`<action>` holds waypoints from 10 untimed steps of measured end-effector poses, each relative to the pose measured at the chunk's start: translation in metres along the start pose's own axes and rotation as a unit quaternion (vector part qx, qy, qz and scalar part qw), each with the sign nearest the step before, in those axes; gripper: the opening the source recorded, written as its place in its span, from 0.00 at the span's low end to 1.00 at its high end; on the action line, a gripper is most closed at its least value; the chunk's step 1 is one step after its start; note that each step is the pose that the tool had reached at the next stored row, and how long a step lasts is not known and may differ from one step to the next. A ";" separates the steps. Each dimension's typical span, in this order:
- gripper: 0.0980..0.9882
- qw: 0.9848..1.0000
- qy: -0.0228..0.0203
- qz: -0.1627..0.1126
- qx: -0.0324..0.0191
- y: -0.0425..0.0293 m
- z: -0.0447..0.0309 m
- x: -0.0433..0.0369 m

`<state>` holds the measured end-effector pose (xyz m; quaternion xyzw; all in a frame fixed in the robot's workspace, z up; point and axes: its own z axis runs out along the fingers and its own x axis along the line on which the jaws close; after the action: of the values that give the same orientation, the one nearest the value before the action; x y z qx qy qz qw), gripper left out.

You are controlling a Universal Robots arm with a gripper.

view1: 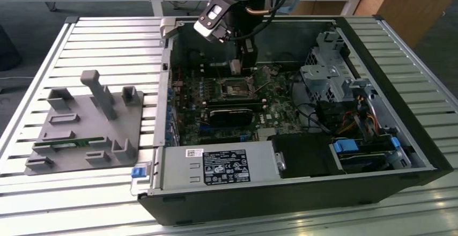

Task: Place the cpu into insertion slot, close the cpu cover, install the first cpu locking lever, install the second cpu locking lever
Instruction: 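Place the cpu into insertion slot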

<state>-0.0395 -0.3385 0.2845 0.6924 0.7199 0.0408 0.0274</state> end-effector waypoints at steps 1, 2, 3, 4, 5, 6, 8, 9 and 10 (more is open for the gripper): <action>0.49 1.000 0.000 0.000 0.000 0.0000 0.0005 0.0000; 0.49 1.000 0.000 0.000 0.000 -0.0001 0.0009 0.0000; 0.49 1.000 0.000 0.000 0.000 -0.0001 0.0014 0.0000; 0.49 1.000 0.000 0.000 0.000 -0.0002 0.0018 0.0000; 0.49 1.000 0.000 0.000 0.000 -0.0002 0.0023 0.0000; 0.49 1.000 0.000 0.000 0.000 -0.0003 0.0027 0.0000; 0.49 1.000 0.000 0.000 0.000 -0.0004 0.0036 -0.0001; 0.49 1.000 0.000 0.000 0.000 -0.0004 0.0041 -0.0001; 0.49 1.000 0.000 0.000 0.000 -0.0005 0.0046 -0.0001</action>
<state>-0.0395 -0.3385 0.2798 0.6924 0.7199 0.0409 0.0274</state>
